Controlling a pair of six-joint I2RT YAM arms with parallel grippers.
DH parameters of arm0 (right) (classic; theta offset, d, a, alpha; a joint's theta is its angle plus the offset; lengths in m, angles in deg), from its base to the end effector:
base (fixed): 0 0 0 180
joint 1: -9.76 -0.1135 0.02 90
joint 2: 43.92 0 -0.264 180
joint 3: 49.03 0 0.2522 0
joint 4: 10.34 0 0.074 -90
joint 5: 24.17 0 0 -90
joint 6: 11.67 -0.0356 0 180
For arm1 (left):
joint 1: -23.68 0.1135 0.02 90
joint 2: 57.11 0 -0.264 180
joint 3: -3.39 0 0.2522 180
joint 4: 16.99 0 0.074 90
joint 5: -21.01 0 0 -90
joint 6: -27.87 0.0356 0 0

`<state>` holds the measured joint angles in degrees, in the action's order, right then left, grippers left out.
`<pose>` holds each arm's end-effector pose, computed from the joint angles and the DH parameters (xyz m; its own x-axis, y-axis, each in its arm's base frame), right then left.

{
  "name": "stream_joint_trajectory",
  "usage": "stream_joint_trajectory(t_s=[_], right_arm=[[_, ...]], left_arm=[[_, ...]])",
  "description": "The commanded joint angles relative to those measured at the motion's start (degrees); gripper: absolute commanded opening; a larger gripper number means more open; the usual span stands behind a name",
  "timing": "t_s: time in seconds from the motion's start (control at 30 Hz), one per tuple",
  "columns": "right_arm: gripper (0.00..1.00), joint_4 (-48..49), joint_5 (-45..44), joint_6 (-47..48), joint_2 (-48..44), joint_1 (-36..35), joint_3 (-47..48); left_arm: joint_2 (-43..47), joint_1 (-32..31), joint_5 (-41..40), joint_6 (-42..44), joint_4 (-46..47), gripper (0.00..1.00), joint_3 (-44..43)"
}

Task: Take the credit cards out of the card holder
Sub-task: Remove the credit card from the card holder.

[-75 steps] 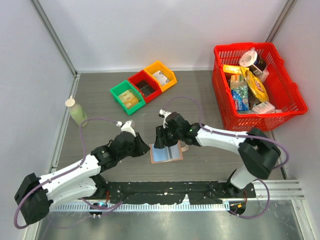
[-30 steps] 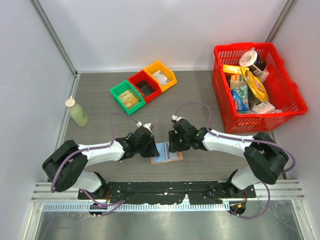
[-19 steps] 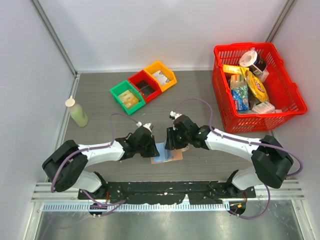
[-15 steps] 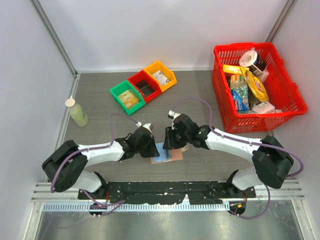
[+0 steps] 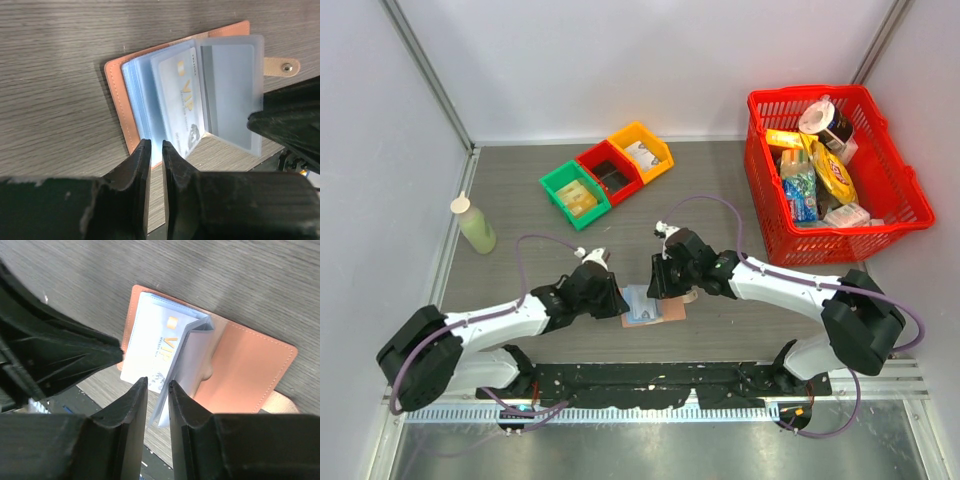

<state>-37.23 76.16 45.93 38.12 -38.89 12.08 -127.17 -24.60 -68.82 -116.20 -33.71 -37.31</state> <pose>0.1883 0.2236 0.2041 -0.8517 -0.1699 -0.4957 -0.4284 0.7705 0.4720 0.1502 -0.1686 0.1591 -0.8868 -0.2221 -0.4053 0.0506 0.8250 -0.5629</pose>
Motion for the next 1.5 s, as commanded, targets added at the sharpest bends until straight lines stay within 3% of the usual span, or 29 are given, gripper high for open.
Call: stream_joint_trajectory(t_s=[0.0, 0.1, 0.2, 0.33, 0.43, 0.53, 0.83, 1.23, 1.47], right_arm=[[0.28, -1.5, -5.3, 1.4, -0.1, -0.2, 1.8], [0.29, -5.6, -12.8, 1.7, -0.3, -0.3, 1.7], [0.37, -8.9, -19.9, 0.9, -1.7, -0.2, 1.2], [0.48, -6.8, -22.2, -0.4, -5.7, -0.2, -0.2], [0.49, -1.2, -18.4, -0.4, -8.0, -0.2, -2.5], [0.49, 8.3, -7.9, -1.4, -7.7, -0.1, -4.8], [0.46, 26.2, 2.7, -8.9, -0.6, 1.8, -12.5], [0.41, 37.6, 7.7, -14.1, 3.9, 5.6, -20.5], [0.27, 46.6, 12.2, -16.5, 6.8, 7.4, -23.7]], left_arm=[[5.9, 0.0, -4.6, -1.8, -1.1, 0.19, 0.8], [8.9, 0.0, -4.9, -1.7, -1.8, 0.20, 0.1], [9.3, -0.1, -3.7, -1.2, -1.2, 0.20, -1.1], [4.4, 0.0, -1.6, -0.3, 1.0, 0.18, -2.7], [0.3, 0.1, -0.5, -0.2, 4.0, 0.16, -2.7], [-3.1, 0.3, -0.4, -0.1, 5.9, 0.14, -2.5], [-6.8, 0.7, 0.5, -1.5, 7.6, 0.10, 0.1], [-8.7, 0.7, 1.1, -2.3, 7.3, 0.05, 0.8], [-9.1, 0.7, 1.2, -2.4, 7.3, 0.03, 0.8]])
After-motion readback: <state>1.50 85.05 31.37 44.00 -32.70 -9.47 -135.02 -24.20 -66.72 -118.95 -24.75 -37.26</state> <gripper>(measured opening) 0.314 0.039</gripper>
